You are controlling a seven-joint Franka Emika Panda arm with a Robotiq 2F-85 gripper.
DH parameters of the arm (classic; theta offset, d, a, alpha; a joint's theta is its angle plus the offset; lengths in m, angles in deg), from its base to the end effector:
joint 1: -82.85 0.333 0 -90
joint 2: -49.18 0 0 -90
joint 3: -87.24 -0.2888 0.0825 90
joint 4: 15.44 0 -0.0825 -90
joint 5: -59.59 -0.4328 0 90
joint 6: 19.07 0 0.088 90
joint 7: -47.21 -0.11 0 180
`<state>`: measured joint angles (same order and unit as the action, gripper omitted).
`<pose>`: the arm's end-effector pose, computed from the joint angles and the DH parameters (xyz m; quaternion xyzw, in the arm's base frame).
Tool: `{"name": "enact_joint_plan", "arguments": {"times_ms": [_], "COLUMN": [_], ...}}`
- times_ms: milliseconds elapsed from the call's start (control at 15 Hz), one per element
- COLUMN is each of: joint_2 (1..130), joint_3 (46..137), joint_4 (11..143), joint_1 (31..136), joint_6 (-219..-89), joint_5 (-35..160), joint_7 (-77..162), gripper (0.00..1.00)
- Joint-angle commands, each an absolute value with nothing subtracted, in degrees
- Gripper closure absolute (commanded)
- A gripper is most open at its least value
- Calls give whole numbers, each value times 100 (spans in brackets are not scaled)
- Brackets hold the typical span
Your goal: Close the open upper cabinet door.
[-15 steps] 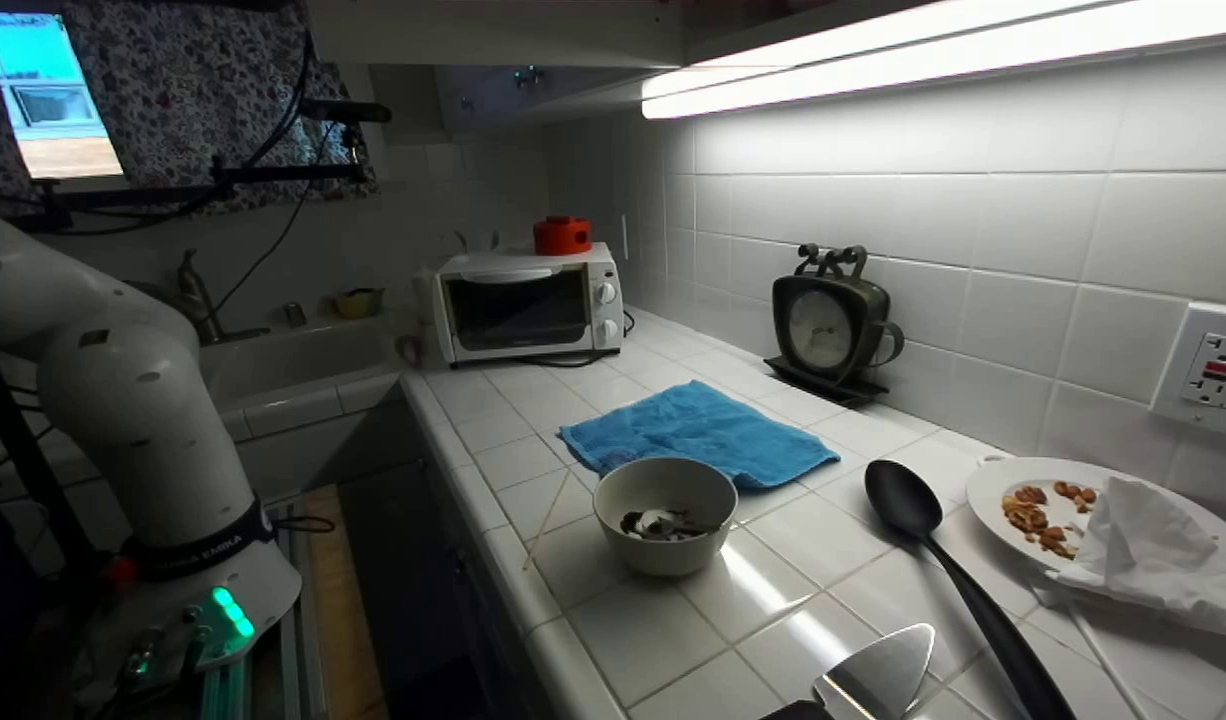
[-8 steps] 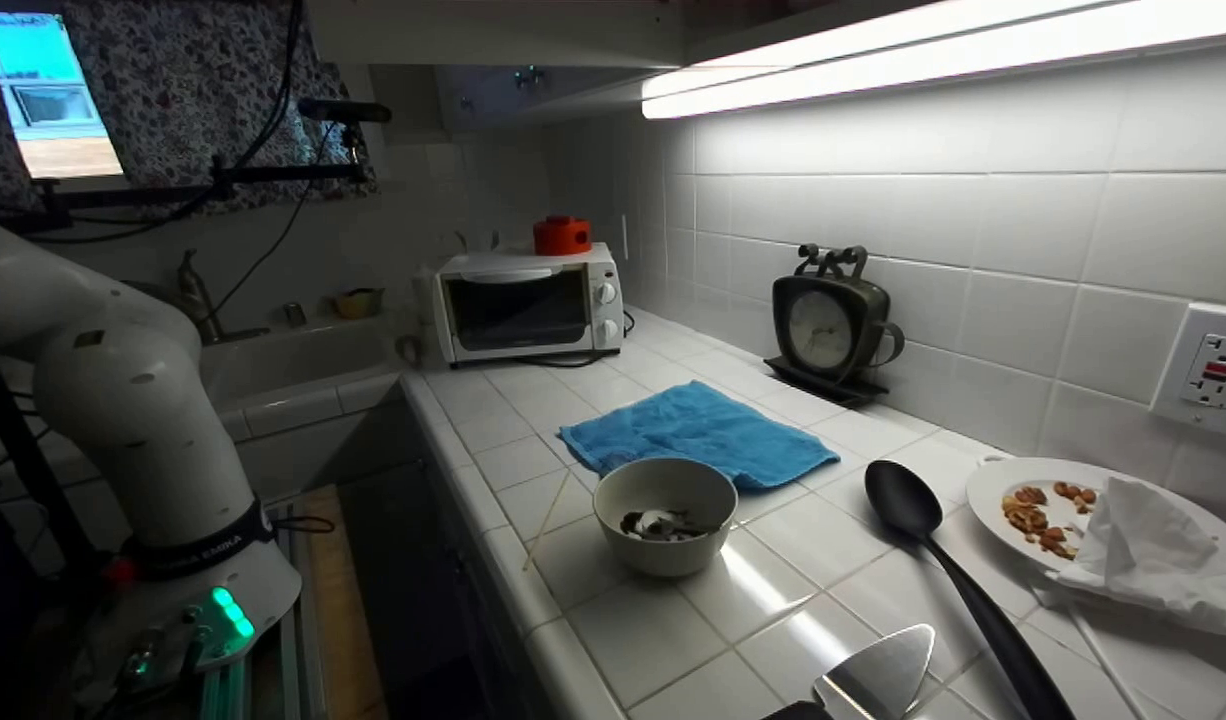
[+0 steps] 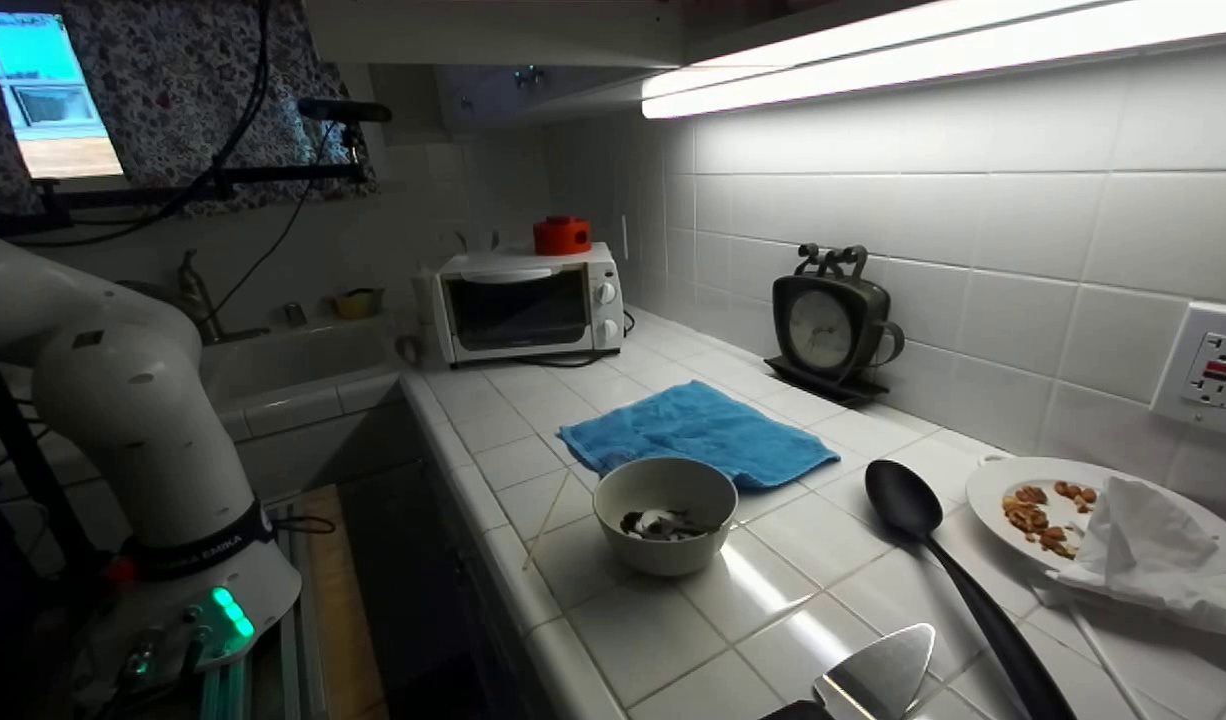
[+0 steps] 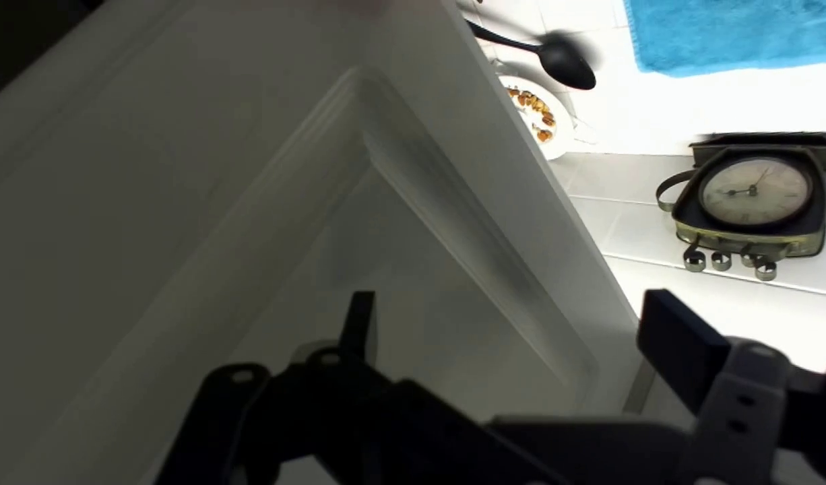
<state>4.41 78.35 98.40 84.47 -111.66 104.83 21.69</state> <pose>0.3462 0.0230 0.7947 0.8642 -0.1841 0.3039 0.3562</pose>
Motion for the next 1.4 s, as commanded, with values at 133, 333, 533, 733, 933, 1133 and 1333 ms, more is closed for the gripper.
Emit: {"name": "enact_joint_plan", "arguments": {"times_ms": [133, 333, 533, 733, 933, 1133, 1333], "joint_2": [171, 171, 187, 219, 202, 143, 107], "joint_3": [8122, 8224, 8314, 8440, 8580, 8720, 8921], "joint_4": [10017, 9993, 9989, 9976, 10089, 10319, 10517], "joint_1": [8350, 8306, 8265, 8225, 8179, 8078, 8008], "joint_6": [-11329, -11317, -11306, -11381, -11718, -12131, -12557], "joint_5": [10638, 10723, 10877, 11008, 11299, 11922, 12477], "joint_7": [2736, 3022, 3288, 3389, 3390, 3337, 3235], "gripper": [0, 0, 0, 0, 0, 0, 0]}}
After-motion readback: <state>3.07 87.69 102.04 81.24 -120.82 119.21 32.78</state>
